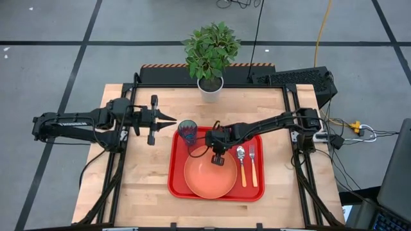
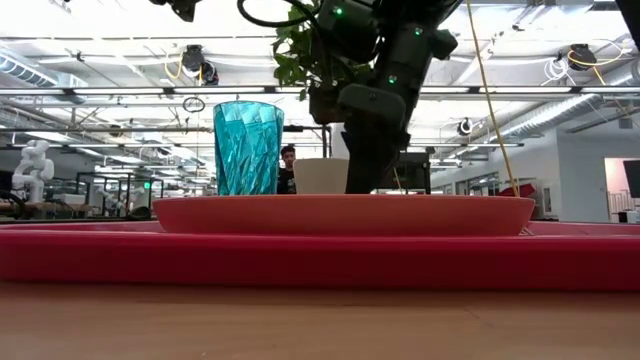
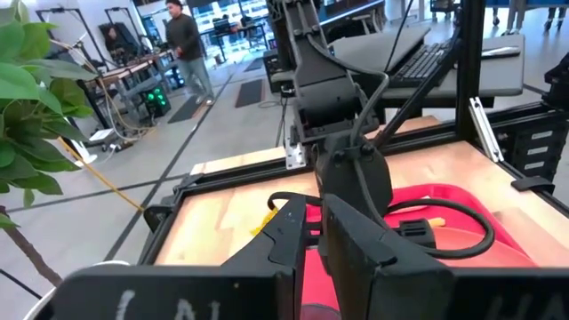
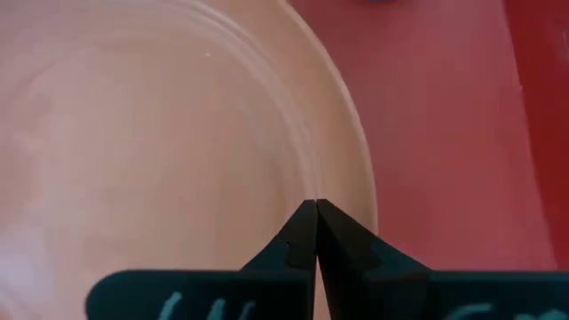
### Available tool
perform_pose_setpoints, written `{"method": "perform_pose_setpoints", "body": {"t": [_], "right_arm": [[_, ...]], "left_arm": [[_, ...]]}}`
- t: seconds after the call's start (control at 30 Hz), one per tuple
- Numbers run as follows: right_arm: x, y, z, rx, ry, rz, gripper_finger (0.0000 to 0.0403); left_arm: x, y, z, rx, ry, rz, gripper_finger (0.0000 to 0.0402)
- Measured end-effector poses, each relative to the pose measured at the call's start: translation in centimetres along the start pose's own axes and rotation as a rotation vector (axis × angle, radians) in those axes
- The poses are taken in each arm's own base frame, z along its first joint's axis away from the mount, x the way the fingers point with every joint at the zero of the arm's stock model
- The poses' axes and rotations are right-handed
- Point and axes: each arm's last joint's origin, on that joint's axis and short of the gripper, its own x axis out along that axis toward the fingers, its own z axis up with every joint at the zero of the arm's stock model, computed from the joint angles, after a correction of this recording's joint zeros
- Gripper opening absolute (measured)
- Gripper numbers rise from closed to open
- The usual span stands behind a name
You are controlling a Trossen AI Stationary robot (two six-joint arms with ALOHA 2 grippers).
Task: Pick and place plate/cup/fork/spoon on tray
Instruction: Put the orange plate on the red tray
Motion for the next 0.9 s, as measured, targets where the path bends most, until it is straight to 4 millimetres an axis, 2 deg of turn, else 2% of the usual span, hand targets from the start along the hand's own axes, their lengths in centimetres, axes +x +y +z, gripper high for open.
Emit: {"method": "perform_pose_setpoints", "body": {"t": [0.9], "right_arm": [[0.2,-1.2,0.5,-0.014,-0.045,-0.115,0.0]], "left_arm": [[0.0,0.0,-0.1,-0.002,0.015,-0.003,0.0047]]}}
